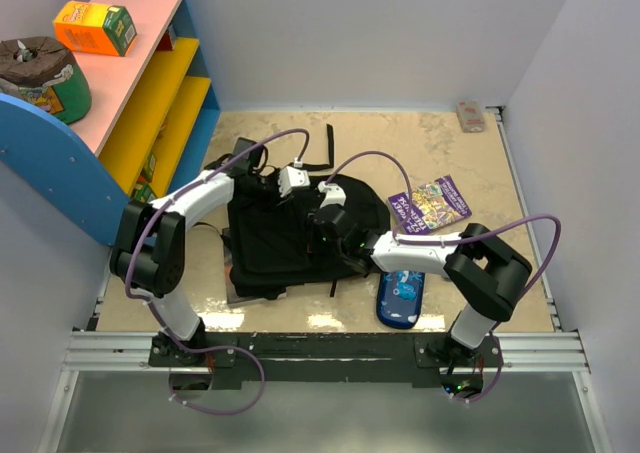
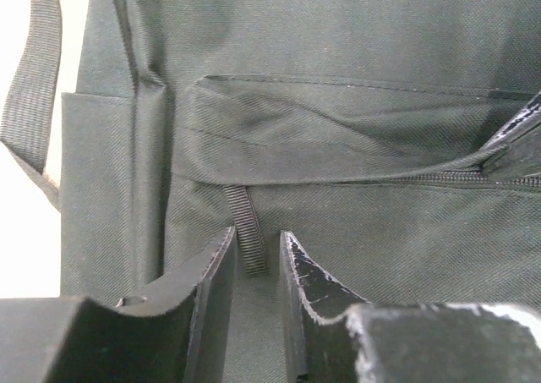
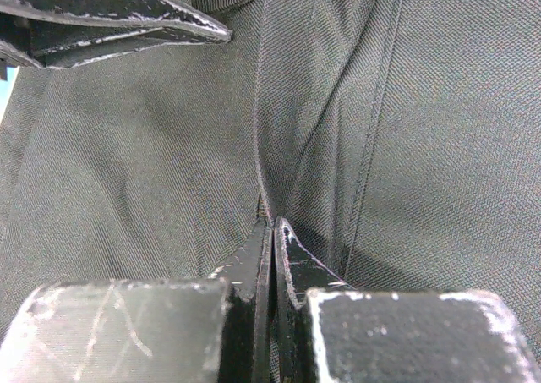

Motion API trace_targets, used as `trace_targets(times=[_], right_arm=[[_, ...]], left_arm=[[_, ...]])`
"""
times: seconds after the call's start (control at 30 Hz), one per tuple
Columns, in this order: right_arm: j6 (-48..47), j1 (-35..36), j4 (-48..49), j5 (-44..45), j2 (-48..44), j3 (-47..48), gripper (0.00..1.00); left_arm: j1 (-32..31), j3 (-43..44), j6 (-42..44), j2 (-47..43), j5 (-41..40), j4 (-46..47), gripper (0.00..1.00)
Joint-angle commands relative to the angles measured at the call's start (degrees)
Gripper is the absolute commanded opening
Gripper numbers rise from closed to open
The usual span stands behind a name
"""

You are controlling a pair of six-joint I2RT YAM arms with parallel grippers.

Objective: Pack the student bag
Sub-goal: Unzip the student bag at the center of the board.

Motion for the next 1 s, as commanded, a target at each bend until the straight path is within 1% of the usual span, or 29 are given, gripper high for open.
trace_targets(times=[0.0, 0.07, 0.2, 0.37, 0.57, 0.6, 0.67, 0.7, 0.73, 0.8, 0.83, 0.9, 0.97], right_arm=[[0.4, 0.0, -1.3, -0.6, -2.2, -0.4, 0.00], [0.4, 0.0, -1.2, -0.9, -2.1, -0.4, 0.00], [0.8, 0.0, -0.7, -1.3, -2.0, -0.8, 0.00], [1.0, 0.0, -1.0, -0.9, -2.8, -1.2, 0.00], [1.5, -0.8, -0.8, -1.3, -3.3, -1.6, 0.00], [1.4, -1.5, -1.0, -1.4, -3.6, -1.4, 0.07], [1.3, -2.5, -1.2, -2.3, -4.9, -1.3, 0.29], [0.9, -4.0, -1.0, -2.9, -5.5, -1.1, 0.48], [0.8, -4.8, -0.9, -3.2, -6.1, -1.0, 0.55], [0.6, -7.6, -1.1, -4.5, -6.9, 0.2, 0.64], [0.3, -8.6, -1.1, -5.1, -6.7, 0.9, 0.66], [-1.0, -10.5, -2.1, -5.3, -5.0, 4.1, 0.67], [-1.7, -11.2, -4.0, -4.8, -2.7, 7.1, 0.66]], left_arm=[[-0.5, -0.2, 1.2, -0.7, -1.0, 1.8, 0.29], [-0.5, -0.2, 0.3, -0.8, -2.1, 2.8, 0.24], [-0.7, -0.1, -1.3, -1.1, -3.9, 7.0, 0.00], [-0.6, -0.4, -2.8, -2.1, -3.1, 8.0, 0.00], [-0.6, -1.7, -3.2, -5.0, -0.1, 5.0, 0.00], [-0.6, -2.2, -3.2, -5.7, 0.1, 4.8, 0.00], [-0.8, -3.9, -3.0, -7.3, 0.4, 4.4, 0.00], [-0.9, -4.3, -2.9, -7.7, 0.4, 3.8, 0.00], [-0.9, -5.2, -2.8, -8.4, 0.5, 3.5, 0.00], [-1.3, -6.3, -2.5, -8.9, 0.6, 3.4, 0.00], [-1.5, -7.3, -2.6, -9.5, 0.6, 3.5, 0.00], [-1.8, -8.0, -2.8, -10.0, 0.7, 3.9, 0.00], [-2.2, -8.5, -3.2, -10.2, 1.1, 4.0, 0.00]])
